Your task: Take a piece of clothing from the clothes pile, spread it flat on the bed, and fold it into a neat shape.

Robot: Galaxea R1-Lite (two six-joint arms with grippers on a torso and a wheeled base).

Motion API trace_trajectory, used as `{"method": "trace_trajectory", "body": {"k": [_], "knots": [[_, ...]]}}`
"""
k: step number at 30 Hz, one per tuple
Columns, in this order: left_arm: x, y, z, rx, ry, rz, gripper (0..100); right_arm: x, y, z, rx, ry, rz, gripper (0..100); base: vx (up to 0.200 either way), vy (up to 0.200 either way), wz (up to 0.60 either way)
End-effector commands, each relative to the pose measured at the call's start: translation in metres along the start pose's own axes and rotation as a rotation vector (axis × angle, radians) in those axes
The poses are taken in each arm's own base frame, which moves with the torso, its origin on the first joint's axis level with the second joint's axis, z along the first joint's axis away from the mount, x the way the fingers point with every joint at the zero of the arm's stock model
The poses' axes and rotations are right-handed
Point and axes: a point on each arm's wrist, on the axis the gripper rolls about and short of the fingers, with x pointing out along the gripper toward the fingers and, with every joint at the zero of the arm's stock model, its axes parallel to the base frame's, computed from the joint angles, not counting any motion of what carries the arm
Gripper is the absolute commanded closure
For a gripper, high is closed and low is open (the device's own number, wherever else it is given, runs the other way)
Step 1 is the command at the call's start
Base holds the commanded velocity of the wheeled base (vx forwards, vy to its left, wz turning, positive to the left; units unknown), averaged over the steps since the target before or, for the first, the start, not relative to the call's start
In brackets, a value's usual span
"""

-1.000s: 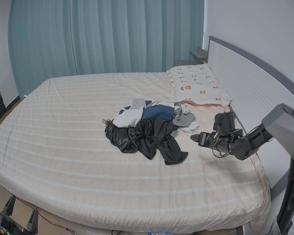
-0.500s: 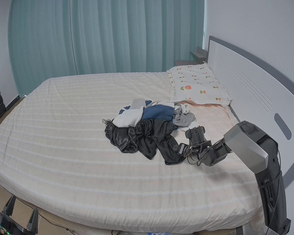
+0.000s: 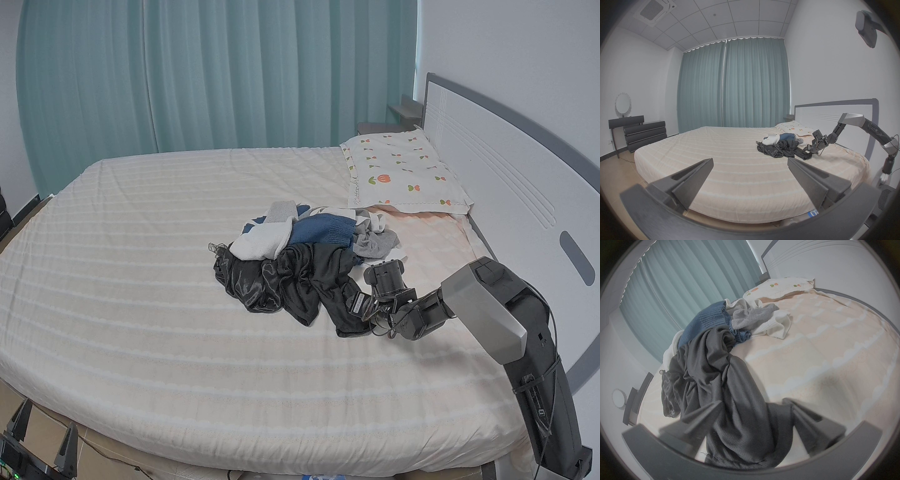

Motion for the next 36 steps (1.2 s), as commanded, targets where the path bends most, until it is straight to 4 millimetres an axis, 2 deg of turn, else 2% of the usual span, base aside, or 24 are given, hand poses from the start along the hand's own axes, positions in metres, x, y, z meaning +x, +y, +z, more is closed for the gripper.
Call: {"method": "trace_trajectory", "body": {"k": [1,4,7,12,13,14,15,16,17,18,19,20,22,26,30,31,32,36], "knots": [[0.0,0.0,-0.005,-0.001,0.0,0.001,0,-0.002,0.0,0.001,0.003,0.002,-0.001,100,0.0,0.0,0.0],[0.0,0.0,-0.005,0.001,0.0,0.001,0,-0.007,0.0,0.002,0.009,0.007,-0.004,100,0.0,0.0,0.0],[0.0,0.0,-0.005,0.001,0.0,0.001,0,-0.034,0.001,0.008,0.1,0.036,0.008,100,0.0,0.0,0.0],[0.0,0.0,-0.005,0.002,-0.002,0.005,0,-0.079,-0.005,0.017,0.15,0.081,0.026,100,0.0,0.0,0.0],[-0.002,0.0,0.004,-0.013,-0.049,0.009,0,-0.094,-0.007,0.019,0.168,0.089,0.043,100,0.0,0.0,0.0],[-0.003,0.0,0.01,-0.027,-0.082,0.01,0,-0.1,-0.008,0.02,0.178,0.091,0.051,100,0.0,0.0,0.0],[-0.013,0.0,0.04,-0.074,-0.203,0.005,0,-0.116,-0.01,0.022,0.206,0.094,0.076,100,0.0,0.0,0.0],[-0.014,0.0,0.043,-0.079,-0.214,0.002,0,-0.117,-0.011,0.022,0.207,0.095,0.077,100,0.0,0.0,0.0],[-0.013,0.0,0.063,-0.105,-0.195,-0.01,0,-0.137,-0.016,0.021,0.237,0.094,0.107,100,0.0,0.0,0.0],[-0.013,0.0,0.063,-0.105,-0.195,-0.01,0,-0.137,-0.016,0.021,0.237,0.094,0.107,100,0.0,0.0,0.0],[-0.007,0.0,0.069,-0.097,-0.13,-0.006,0,-0.154,-0.022,0.018,0.242,0.087,0.122,100,0.0,0.0,0.0],[-0.004,0.0,0.072,-0.097,-0.109,-0.008,0,-0.162,-0.026,0.016,0.245,0.082,0.127,100,0.0,0.0,0.0],[0.003,-0.001,0.079,-0.096,-0.073,-0.017,0,-0.174,-0.035,0.011,0.249,0.079,0.128,100,0.0,0.0,0.0],[0.035,-0.002,0.092,-0.096,0.065,-0.093,0,-0.192,-0.054,0.001,0.26,0.062,0.123,100,0.0,0.0,0.0],[0.067,-0.004,0.09,-0.095,0.207,-0.12,0,-0.21,-0.067,0.001,0.275,0.024,0.137,100,0.0,0.0,0.0],[0.081,-0.005,0.089,-0.098,0.264,-0.139,0,-0.218,-0.071,0.001,0.279,0.014,0.139,100,0.0,0.0,0.0],[0.085,-0.006,0.089,-0.1,0.275,-0.147,0,-0.22,-0.072,0.0,0.281,0.014,0.139,100,0.0,0.0,0.0],[0.129,-0.022,0.077,-0.119,0.438,-0.248,0,-0.23,-0.074,-0.007,0.306,0.029,0.14,100,0.0,0.0,0.0]]}}
